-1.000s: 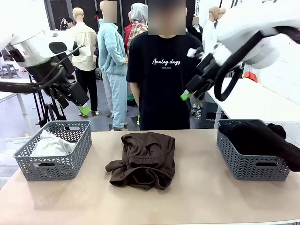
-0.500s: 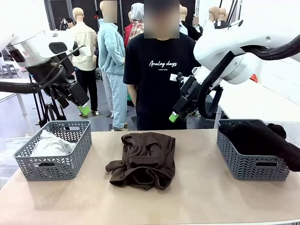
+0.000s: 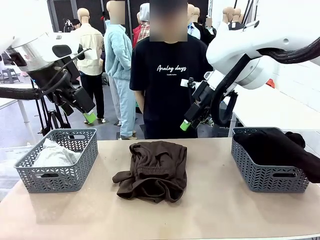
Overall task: Sort the tops and bottoms.
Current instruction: Lift clothes from the center of the table with your right hand.
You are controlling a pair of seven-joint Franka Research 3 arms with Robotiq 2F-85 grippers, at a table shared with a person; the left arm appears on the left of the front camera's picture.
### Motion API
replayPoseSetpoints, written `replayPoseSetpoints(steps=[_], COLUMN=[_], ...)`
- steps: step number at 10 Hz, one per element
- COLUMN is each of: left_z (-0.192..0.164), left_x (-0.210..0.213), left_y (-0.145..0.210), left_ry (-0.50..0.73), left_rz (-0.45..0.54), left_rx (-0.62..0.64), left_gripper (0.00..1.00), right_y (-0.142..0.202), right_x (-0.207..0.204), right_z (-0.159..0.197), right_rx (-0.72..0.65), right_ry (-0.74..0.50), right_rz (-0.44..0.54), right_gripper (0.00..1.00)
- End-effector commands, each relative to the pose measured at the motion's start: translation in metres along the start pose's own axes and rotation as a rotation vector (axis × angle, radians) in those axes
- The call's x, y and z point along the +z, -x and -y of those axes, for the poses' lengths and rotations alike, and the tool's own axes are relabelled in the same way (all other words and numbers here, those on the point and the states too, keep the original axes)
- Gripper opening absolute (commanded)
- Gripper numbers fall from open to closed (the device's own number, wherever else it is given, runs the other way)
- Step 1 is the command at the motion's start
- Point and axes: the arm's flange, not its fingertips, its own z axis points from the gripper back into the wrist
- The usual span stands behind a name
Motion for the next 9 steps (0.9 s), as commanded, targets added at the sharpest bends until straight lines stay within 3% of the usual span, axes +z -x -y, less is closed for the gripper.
replayPoseSetpoints(steps=[1, 3, 5, 9], left_z=[-0.002, -0.002, -0.002, -0.002], left_x=[-0.001, -0.001, -0.001, -0.001], left_y=[0.001, 0.001, 0.001, 0.001], left_ry=[-0.016, -0.016, -0.016, -0.016], left_rz=[0.009, 0.009, 0.009, 0.009], left_rx=[-0.003, -0.003, -0.003, -0.003], left_gripper=[1.0, 1.0, 1.0, 1.0], right_y=[-0.001, -0.013, -0.072, -0.159], right_x=[0.001, -0.015, -0.042, -0.091], right_z=[0.003, -0.004, -0.004, -0.002], right_rx=[-0.019, -0.016, 0.024, -0.109], right_ry=[0.008, 0.002, 0.01, 0.073], right_rz=[0.013, -0.01, -0.097, -0.327], right_gripper=[1.0, 1.0, 1.0, 1.0])
